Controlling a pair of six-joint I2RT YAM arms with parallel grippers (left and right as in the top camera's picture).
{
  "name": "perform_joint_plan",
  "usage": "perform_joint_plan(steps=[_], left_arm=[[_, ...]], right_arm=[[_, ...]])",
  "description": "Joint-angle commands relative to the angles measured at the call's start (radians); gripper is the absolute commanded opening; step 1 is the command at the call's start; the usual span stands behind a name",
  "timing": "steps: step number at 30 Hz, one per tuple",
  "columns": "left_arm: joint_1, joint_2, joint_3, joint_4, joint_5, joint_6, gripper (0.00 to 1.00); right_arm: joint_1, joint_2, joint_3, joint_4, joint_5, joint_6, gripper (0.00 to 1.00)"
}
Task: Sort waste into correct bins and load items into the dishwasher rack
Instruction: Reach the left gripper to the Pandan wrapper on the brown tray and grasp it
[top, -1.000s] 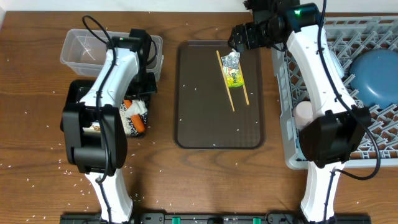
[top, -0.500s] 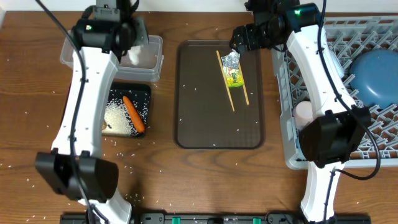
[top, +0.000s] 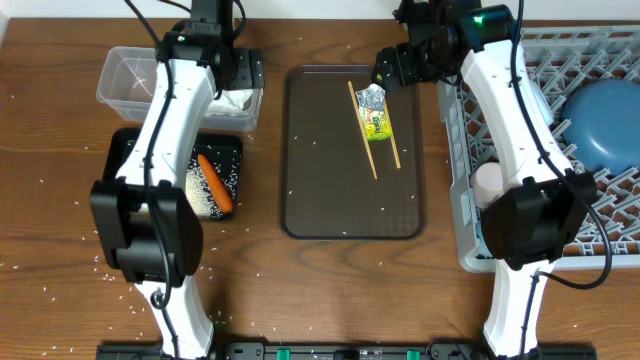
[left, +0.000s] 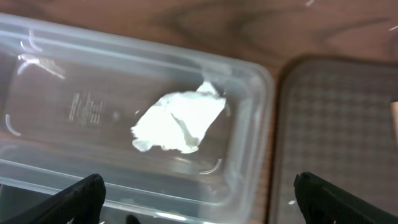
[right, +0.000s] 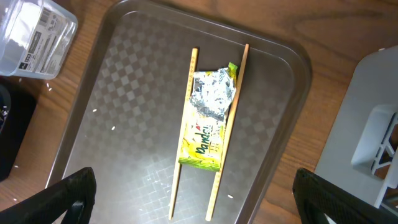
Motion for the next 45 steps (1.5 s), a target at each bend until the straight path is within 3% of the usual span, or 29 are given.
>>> perform_joint_plan(steps=[1,4,11,23,28,45], left_arm=[[-0.021,-0.099,0.054,0.018,0.104,0.023,0.98],[-0.068,-0.118,0.054,0.049,0.204,0.063,0.98],[-0.245,-0.026,0.05,0.103,0.204,0.167,0.98],[-0.406,0.195,0.05,0.224,0.204,0.188,0.98],[-0.451,0.267,0.05,0.282,0.204,0.279,0.98],[-0.488,0.327,-0.006,0.231,0.189,0.356,0.98]], right_arm=[[0.001,-0.02,0.014,-0.002,0.023,-0.011,0.99],[-0.018,-0.021,0.014,-0.002,0.087,0.051,0.99],[-0.139,-0.021,0.014,-0.035,0.095,0.19,0.99],[-0.285,-0.021,0.014,-0.135,0.096,0.19,0.99],[-0.286,-0.021,0.014,-0.154,0.096,0.167,0.99],[-0.285,-0.021,0.013,-0.179,0.097,0.145,0.99]])
